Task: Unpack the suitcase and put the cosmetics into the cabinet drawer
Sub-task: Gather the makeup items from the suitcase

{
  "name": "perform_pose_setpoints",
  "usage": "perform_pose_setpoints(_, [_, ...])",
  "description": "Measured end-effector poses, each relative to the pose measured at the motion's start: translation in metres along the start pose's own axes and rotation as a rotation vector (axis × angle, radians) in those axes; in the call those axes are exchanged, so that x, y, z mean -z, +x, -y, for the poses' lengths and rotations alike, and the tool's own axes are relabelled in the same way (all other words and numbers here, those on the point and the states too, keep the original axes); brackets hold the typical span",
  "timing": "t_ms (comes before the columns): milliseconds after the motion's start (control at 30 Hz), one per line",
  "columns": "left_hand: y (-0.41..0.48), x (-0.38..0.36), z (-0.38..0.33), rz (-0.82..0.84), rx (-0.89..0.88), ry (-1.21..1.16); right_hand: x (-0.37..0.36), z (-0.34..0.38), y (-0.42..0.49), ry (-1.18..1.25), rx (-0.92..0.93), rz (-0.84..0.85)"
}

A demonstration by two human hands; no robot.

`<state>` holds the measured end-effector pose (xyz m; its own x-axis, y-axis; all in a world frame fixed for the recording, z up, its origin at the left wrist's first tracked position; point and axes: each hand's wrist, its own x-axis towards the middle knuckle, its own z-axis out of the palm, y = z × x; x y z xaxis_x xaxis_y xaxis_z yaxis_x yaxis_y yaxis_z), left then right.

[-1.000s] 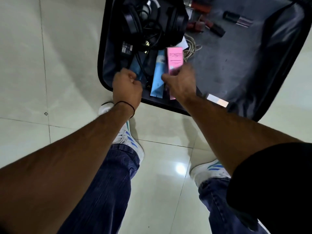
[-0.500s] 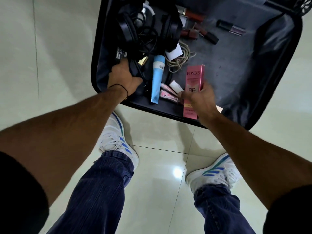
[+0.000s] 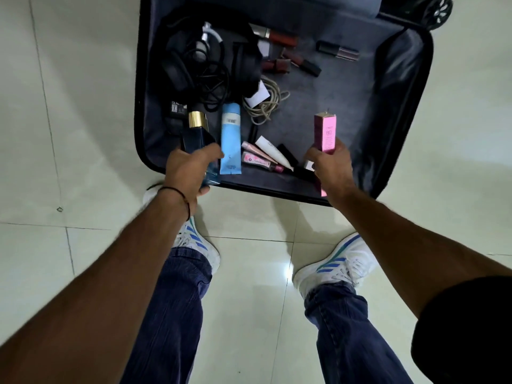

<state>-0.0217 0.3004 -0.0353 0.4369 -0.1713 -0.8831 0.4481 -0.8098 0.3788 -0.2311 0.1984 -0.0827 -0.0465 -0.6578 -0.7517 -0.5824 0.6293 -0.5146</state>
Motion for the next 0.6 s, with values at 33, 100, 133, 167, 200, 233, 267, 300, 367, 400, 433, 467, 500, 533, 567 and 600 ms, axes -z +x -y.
perform_pose_setpoints(33, [-0.005, -0.005, 0.003, 0.025, 0.000, -0.006, 0.004, -0.001, -0.002, -0.004, -0.012, 0.006])
perform_pose_setpoints(100, [-0.011, -0.018, 0.007, 0.076, -0.044, -0.018, 0.014, -0.005, -0.004, 0.002, -0.050, 0.020])
perform_pose_setpoints(133, [-0.011, -0.024, 0.007, 0.099, -0.069, -0.023, 0.018, -0.007, -0.004, 0.009, -0.062, 0.020])
perform_pose_setpoints(167, [-0.012, -0.032, 0.007, 0.115, -0.082, -0.021, 0.022, -0.009, -0.004, 0.012, -0.072, 0.012])
perform_pose_setpoints(200, [-0.011, -0.039, 0.006, 0.122, -0.073, -0.016, 0.026, -0.012, -0.003, 0.012, -0.075, 0.007])
perform_pose_setpoints(233, [-0.011, -0.047, 0.006, 0.131, -0.069, -0.012, 0.031, -0.014, -0.003, 0.021, -0.078, 0.007])
perform_pose_setpoints(267, [-0.007, -0.054, 0.006, 0.133, -0.066, -0.004, 0.033, -0.016, -0.004, 0.038, -0.079, 0.010])
perform_pose_setpoints(300, [-0.005, -0.062, 0.004, 0.136, -0.077, 0.006, 0.036, -0.018, -0.003, 0.057, -0.079, 0.014])
perform_pose_setpoints(367, [0.002, -0.076, 0.003, 0.088, -0.121, 0.071, 0.040, -0.023, -0.001, 0.079, -0.085, 0.018])
perform_pose_setpoints(400, [0.007, -0.081, 0.002, 0.060, -0.150, 0.114, 0.042, -0.026, 0.000, 0.084, -0.087, 0.021])
perform_pose_setpoints(433, [0.011, -0.085, 0.002, 0.042, -0.176, 0.151, 0.043, -0.029, 0.001, 0.086, -0.086, 0.027])
perform_pose_setpoints(467, [0.017, -0.088, 0.002, 0.034, -0.200, 0.197, 0.043, -0.031, 0.003, 0.082, -0.085, 0.035])
perform_pose_setpoints(500, [0.020, -0.091, 0.001, 0.039, -0.216, 0.270, 0.044, -0.035, 0.005, 0.075, -0.087, 0.045])
perform_pose_setpoints(533, [0.023, -0.093, 0.002, 0.065, -0.223, 0.355, 0.044, -0.037, 0.007, 0.065, -0.093, 0.054])
perform_pose_setpoints(567, [0.024, -0.094, 0.002, 0.118, -0.219, 0.435, 0.044, -0.038, 0.008, 0.060, -0.101, 0.059])
perform_pose_setpoints(600, [0.025, -0.096, 0.003, 0.176, -0.203, 0.511, 0.044, -0.040, 0.010, 0.059, -0.106, 0.061])
